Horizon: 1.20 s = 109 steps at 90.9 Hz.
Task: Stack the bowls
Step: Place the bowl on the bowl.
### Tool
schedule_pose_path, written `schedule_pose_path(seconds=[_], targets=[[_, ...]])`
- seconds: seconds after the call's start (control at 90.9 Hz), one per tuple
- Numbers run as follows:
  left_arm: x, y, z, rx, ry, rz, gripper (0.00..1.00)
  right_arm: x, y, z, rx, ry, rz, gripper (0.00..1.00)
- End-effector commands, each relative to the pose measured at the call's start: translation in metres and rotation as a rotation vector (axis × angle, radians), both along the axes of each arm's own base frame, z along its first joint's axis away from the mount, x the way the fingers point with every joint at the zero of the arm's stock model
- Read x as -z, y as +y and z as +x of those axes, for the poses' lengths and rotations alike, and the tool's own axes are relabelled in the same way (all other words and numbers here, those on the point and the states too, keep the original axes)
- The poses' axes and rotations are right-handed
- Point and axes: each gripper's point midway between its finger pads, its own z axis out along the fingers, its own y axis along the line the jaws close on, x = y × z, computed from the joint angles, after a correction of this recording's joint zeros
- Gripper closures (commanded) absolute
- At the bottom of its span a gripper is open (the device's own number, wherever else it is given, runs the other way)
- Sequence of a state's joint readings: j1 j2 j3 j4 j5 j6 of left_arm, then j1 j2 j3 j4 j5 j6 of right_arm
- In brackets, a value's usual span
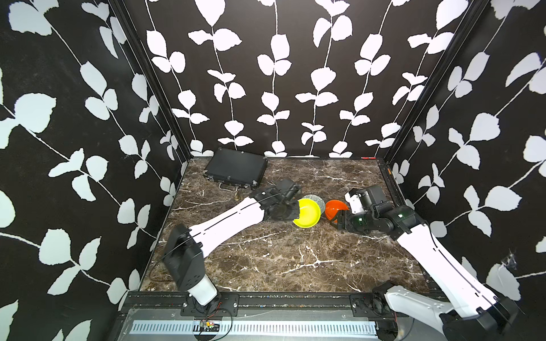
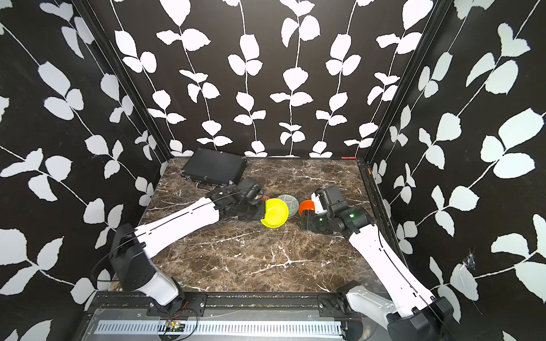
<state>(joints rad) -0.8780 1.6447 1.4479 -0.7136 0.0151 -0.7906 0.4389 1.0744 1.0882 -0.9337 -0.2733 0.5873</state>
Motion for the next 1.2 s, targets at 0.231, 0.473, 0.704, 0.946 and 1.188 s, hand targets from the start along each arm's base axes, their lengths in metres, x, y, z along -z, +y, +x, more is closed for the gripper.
schedule_pose_path(seconds=[0.231,0.473,0.704,0.946,1.188], targets=[[-0.023,-0.039,0.0,0.03,-0.064,0.057,1.0,-0.024,-0.001,0.009,0.012,-0.071,0.001,0.33],[-0.024,-0.056,-0.006,0.059,-0.066,0.046,1.0,-0.016,0.0,0.026,0.038,-0.072,-0.031,0.38],[-0.036,-0.069,-0.016,0.085,-0.08,-0.001,1.0,0.002,-0.006,0.047,0.094,-0.065,-0.112,0.6],[-0.038,-0.078,-0.019,0.106,-0.082,-0.029,0.69,0.01,-0.019,0.055,0.144,-0.048,-0.186,1.0],[-0.064,-0.063,-0.012,0.095,-0.209,-0.06,0.01,0.019,-0.058,0.068,0.261,0.012,-0.128,1.0]])
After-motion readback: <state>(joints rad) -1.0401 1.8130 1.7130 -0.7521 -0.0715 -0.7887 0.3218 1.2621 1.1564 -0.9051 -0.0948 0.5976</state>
